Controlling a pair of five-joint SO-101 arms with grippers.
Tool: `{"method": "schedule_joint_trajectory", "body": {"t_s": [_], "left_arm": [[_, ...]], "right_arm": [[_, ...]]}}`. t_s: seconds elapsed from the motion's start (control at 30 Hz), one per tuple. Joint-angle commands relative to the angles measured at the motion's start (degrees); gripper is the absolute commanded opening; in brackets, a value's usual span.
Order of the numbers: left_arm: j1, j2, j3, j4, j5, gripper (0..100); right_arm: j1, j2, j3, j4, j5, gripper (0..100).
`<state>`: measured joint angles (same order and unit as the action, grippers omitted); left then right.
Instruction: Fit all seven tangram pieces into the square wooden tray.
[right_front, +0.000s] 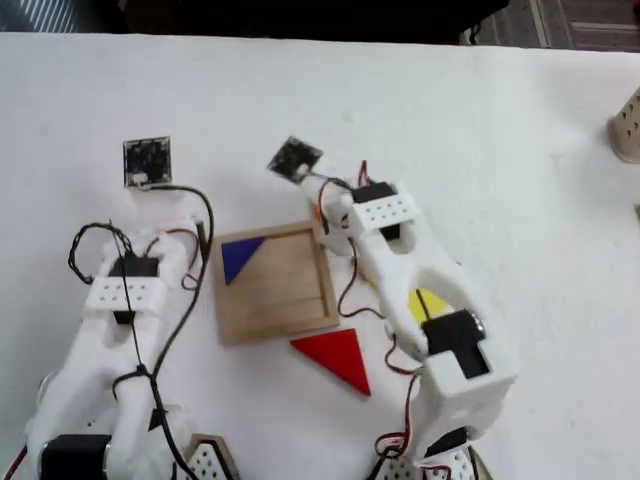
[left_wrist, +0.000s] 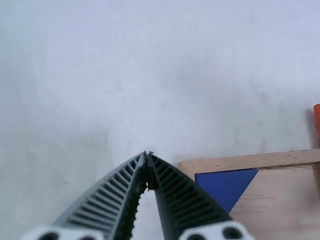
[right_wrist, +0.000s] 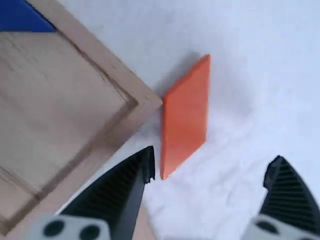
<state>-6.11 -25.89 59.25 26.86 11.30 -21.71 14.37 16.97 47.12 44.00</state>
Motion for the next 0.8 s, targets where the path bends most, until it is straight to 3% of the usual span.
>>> {"method": "schedule_joint_trajectory", "body": {"t_s": [0.0, 0.2, 0.4, 0.5, 0.67, 0.77], "left_arm": [[-1.27, 0.13, -3.08, -1.85, -0.44, 3], [-1.27, 0.31, -3.08, -3.25, -0.44, 3], [-1.36, 0.31, -2.90, -3.34, -0.44, 3], [-1.36, 0.31, -2.90, -3.34, -0.44, 3], [-1.36, 0.31, -2.73, -3.34, -0.44, 3], [-1.36, 0.31, -2.73, -3.43, -0.44, 3]], "right_arm": [[-0.40, 3.47, -7.38, 1.10, 5.71, 35.1], [-0.75, 12.88, -17.76, 8.84, 9.85, 32.5], [1.27, 19.82, -24.44, 11.65, 10.73, 10.4], [1.63, 20.97, -27.60, 15.34, 10.55, 3.9], [4.18, 20.79, -29.63, 18.59, 10.02, 1.7], [4.35, 20.35, -32.35, 22.11, 4.92, 1.7]]}}
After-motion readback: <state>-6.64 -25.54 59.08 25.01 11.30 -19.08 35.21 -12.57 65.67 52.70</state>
